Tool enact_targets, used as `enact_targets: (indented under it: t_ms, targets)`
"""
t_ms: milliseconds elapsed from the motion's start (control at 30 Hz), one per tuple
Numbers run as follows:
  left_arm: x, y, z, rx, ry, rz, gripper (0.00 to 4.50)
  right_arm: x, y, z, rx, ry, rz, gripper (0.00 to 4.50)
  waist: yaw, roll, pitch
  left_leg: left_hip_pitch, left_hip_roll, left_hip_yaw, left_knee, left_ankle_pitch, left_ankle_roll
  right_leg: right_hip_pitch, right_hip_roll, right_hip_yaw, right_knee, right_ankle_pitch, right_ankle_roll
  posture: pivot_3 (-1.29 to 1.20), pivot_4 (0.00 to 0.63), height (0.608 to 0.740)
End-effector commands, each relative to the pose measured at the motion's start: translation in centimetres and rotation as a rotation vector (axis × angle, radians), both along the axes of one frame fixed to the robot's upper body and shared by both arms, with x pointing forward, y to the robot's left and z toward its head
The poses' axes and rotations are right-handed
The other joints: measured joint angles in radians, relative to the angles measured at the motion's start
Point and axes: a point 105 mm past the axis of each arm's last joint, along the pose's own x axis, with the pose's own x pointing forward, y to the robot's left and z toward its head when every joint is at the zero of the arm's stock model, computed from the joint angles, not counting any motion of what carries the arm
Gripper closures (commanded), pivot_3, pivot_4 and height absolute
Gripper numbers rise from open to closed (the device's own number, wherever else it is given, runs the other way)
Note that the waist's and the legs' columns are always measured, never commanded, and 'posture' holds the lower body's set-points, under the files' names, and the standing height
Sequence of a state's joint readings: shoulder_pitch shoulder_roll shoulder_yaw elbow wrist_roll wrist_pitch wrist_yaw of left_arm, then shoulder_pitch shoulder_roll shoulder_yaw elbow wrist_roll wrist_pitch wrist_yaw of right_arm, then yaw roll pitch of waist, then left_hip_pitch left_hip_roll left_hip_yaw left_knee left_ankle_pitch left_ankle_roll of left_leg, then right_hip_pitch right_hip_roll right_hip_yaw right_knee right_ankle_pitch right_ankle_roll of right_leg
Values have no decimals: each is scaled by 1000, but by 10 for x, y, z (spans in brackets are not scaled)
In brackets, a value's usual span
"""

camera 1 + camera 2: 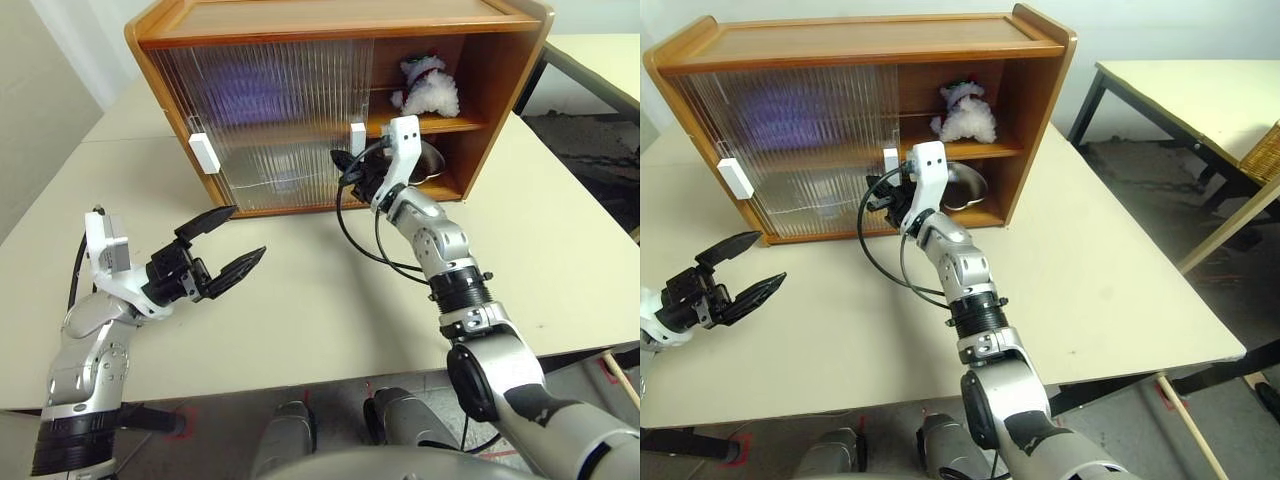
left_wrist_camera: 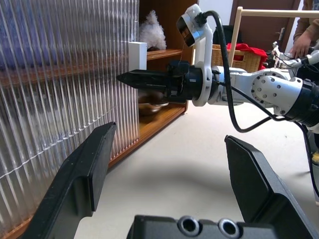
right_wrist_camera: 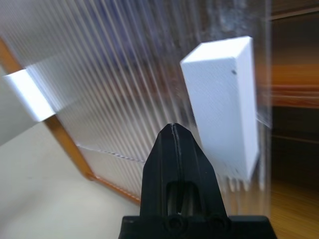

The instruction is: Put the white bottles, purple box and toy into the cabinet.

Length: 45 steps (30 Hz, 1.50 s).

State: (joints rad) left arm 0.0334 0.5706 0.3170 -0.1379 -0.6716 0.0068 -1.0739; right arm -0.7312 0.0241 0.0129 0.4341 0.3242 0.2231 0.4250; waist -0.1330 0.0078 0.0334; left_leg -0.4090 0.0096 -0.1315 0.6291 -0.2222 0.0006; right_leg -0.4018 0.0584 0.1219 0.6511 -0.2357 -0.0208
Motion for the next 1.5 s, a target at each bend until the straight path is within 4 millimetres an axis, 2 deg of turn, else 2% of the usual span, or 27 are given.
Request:
enact_targets:
  t_ms: [33, 433, 800, 1067, 1267, 1367, 1500]
  targets:
    - [1, 0, -4, 9, 11, -5, 0, 8, -22, -7, -18, 4, -99, 4478, 1, 0, 0, 0, 0, 0, 0, 0, 0, 0, 0, 0, 0, 1, 0, -167, 40, 740]
    - [8, -3, -3, 14, 7, -39, 0, 8, -51, -2, -45, -54, -201, 4478, -2, -2, -1, 0, 0, 0, 6, 0, 0, 2, 0, 0, 0, 7, 1, -195, 29, 740]
    - [10, -7, -5, 13, 13, -61, 0, 13, -107, -3, -111, -79, -384, 4478, -20, -2, -1, 0, -1, 0, 8, 1, 2, 2, 0, 1, 0, 7, 3, -215, 34, 740]
    - [8, -7, -7, 8, 23, -61, 0, 18, -133, 0, -118, -100, -479, 4478, -37, -2, -1, 0, -1, 0, 8, 2, 3, 3, 0, 1, -1, 8, 5, -216, 44, 740]
    - [7, -9, -8, 2, 26, -59, 0, 22, -155, -4, -158, -84, -565, 4478, -38, -2, -1, 0, -1, 0, 8, 2, 3, 3, 0, 1, -1, 7, 7, -212, 49, 740]
    - [6, -9, -10, 8, 32, -59, 0, 25, -174, -7, -187, -70, -632, 4478, -37, -2, -1, 0, -1, 0, 8, 2, 3, 4, 0, 2, -2, 5, 10, -208, 54, 740]
    - [5, -8, -9, 7, 34, -53, 0, 26, -184, -9, -214, -57, -675, 4478, -36, -2, -1, -1, -1, 0, 8, 2, 3, 4, -1, 2, -2, 5, 10, -207, 63, 740]
